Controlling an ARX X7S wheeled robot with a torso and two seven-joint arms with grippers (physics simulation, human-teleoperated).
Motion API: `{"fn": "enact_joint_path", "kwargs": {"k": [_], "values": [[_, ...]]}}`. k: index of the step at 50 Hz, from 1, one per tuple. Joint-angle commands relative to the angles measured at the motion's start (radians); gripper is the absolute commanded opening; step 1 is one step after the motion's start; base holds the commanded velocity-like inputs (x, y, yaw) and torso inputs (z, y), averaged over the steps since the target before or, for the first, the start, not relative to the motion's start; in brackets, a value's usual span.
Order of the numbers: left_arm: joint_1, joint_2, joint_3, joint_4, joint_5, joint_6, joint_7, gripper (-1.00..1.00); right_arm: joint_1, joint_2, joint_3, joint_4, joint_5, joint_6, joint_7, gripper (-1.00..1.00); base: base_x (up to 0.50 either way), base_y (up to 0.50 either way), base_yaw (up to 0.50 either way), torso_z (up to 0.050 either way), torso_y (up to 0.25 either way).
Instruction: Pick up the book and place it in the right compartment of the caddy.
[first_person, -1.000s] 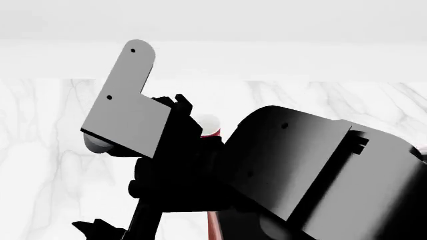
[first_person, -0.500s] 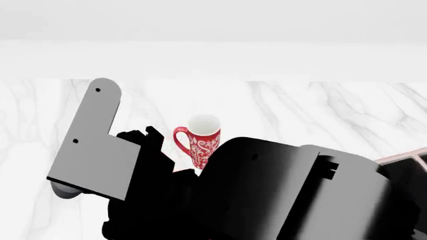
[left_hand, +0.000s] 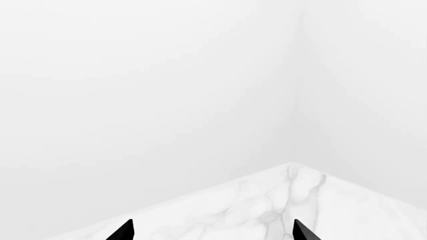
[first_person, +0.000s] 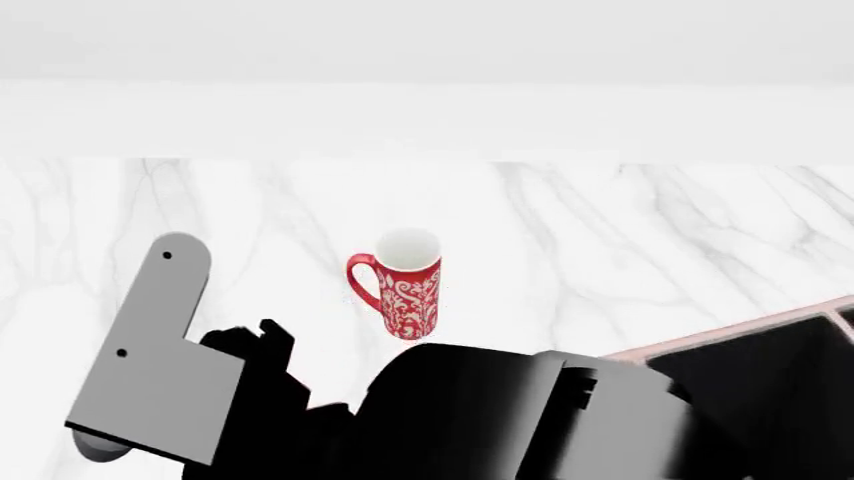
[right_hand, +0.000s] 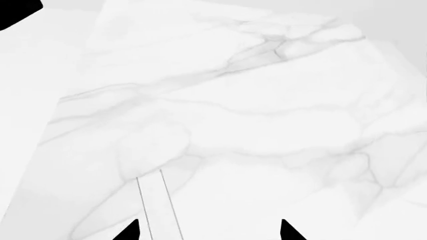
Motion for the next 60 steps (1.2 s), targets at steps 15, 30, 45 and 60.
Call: {"fn": "enact_joint_path", "kwargs": {"k": [15, 30, 45, 60], "values": [[0.006, -0.006, 0.018, -0.01, 0.001, 0.014, -0.01, 1.0, -0.092, -0.008, -0.081, -0.004, -0.011, -0.023, 0.045, 1.0, 0.0, 0.0, 0.0, 0.0, 0.0], [0.009, -0.009, 0.027, -0.011, -0.001, 0.018, -0.019, 1.0, -0.137, -0.004, -0.157, 0.037, -0.038, -0.046, 0.035, 1.0, 0.0, 0.0, 0.0, 0.0, 0.0], [0.021, 0.002, 0.046, -0.027, 0.015, 0.048, -0.016, 1.0, -0.178, -0.003, -0.258, 0.082, -0.092, -0.088, 0.018, 1.0, 0.0, 0.0, 0.0, 0.0, 0.0], [0.028, 0.004, 0.059, -0.031, 0.02, 0.059, -0.02, 1.0, -0.177, -0.006, -0.296, 0.147, -0.134, -0.15, -0.015, 1.0, 0.0, 0.0, 0.0, 0.0, 0.0]]}}
